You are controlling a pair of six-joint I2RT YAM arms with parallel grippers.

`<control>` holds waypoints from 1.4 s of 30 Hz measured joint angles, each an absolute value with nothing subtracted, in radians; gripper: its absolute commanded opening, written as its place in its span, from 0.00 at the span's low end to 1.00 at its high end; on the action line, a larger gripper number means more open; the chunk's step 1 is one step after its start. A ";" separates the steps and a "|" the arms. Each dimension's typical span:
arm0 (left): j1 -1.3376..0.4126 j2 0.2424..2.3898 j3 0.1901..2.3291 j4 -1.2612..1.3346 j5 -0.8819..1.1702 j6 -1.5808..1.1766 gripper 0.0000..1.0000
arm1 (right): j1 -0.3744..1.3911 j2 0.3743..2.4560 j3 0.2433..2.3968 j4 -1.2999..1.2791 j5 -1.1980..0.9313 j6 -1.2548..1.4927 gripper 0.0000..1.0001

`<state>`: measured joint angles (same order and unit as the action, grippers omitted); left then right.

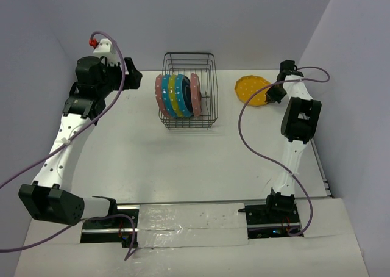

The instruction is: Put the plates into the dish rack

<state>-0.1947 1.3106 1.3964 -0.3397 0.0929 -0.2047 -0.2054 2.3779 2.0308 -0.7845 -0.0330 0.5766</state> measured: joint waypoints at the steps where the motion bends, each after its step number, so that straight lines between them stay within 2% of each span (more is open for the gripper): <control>1: -0.195 1.311 1.400 -0.345 0.093 -0.205 0.99 | -0.205 2.378 2.029 -0.776 -0.035 0.579 0.00; 9: -0.194 1.309 1.402 -0.361 0.167 -0.193 0.99 | -0.217 2.280 1.864 -0.703 -0.080 0.563 0.00; 16: -0.196 1.290 1.402 -0.364 0.274 -0.174 0.99 | -0.224 2.054 1.641 -0.688 -0.095 0.466 0.00; 34: -0.296 1.322 1.434 -0.378 0.433 -0.143 0.99 | -0.234 1.628 1.424 -0.716 -0.184 0.213 0.00; 42: -0.394 1.428 1.582 -0.435 0.577 -0.119 0.99 | -0.229 1.391 1.414 -0.726 -0.329 0.086 0.00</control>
<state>-0.3943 1.4281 1.5818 -0.4355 0.5774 -0.1192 -0.2287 1.3907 1.4136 -0.7258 -0.3290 0.0860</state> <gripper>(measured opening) 0.992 0.038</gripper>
